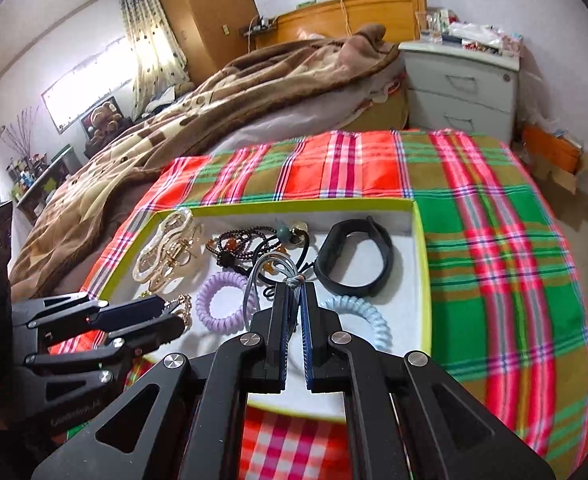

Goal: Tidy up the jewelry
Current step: 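Carry the grey hair ties and gold clip into the box and open both tools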

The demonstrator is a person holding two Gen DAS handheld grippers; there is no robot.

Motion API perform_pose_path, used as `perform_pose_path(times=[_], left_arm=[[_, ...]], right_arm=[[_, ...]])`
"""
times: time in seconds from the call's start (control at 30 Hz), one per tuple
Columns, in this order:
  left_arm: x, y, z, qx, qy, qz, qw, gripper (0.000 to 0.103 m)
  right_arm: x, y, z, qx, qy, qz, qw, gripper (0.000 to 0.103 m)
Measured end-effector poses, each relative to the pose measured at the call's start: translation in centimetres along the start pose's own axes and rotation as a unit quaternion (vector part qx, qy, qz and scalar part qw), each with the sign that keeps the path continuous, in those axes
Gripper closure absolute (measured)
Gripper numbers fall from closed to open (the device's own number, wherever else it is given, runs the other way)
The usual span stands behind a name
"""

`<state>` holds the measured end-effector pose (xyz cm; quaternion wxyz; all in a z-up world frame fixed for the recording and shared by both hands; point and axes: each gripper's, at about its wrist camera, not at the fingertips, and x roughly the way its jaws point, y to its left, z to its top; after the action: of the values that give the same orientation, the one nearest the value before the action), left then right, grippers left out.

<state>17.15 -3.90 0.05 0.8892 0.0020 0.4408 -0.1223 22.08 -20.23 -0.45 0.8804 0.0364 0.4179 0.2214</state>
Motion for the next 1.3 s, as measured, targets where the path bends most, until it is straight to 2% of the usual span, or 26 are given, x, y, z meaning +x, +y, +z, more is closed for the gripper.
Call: perform_pose_path(times=[0.23,0.33,0.6,0.97,1.03,1.1,1.13,1.17,1.23,1.3], left_arm=[[1.1,0.3,0.0,-0.004,0.012,-0.001,0.9999,0.078],[1.5,0.3,-0.1,-0.005,0.017,-0.001,0.9998,0.078],[1.9,0.5,-0.1,-0.013,0.022,-0.003,0.9997,0.077],[1.9,0.5,-0.2,-0.017,0.023,-0.002,0.9996,0.077],[1.8,0.5,-0.2,-0.018,0.023,0.001,0.9996,0.074],[1.6,0.5,-0.2,-0.018,0.021,0.003,0.9996,0.072],[1.5,0.5,-0.2,-0.019,0.02,0.004,0.9996,0.071],[1.4,0.5,-0.2,-0.019,0.018,0.005,0.9996,0.071],[1.0,0.4,-0.2,-0.02,0.013,0.008,0.9997,0.071],[0.7,0.3,-0.3,-0.02,0.01,0.011,0.9997,0.069]], right_arm=[[1.7,-0.5,0.2,-0.003,0.027,0.002,1.0,0.097],[2.0,-0.5,0.1,-0.009,0.031,-0.01,0.999,0.097],[2.3,-0.1,0.3,-0.023,0.031,-0.03,0.999,0.097],[1.9,0.4,0.3,-0.036,0.021,-0.051,0.998,0.088],[1.7,0.4,0.3,-0.037,0.018,-0.054,0.998,0.087],[1.4,0.5,0.2,-0.038,0.014,-0.055,0.998,0.085],[1.2,0.6,0.2,-0.038,0.011,-0.055,0.998,0.08],[1.0,0.6,0.1,-0.037,0.009,-0.055,0.998,0.071],[0.6,0.7,0.0,-0.037,0.003,-0.057,0.998,0.064],[0.1,0.9,-0.1,-0.036,-0.003,-0.06,0.998,0.064]])
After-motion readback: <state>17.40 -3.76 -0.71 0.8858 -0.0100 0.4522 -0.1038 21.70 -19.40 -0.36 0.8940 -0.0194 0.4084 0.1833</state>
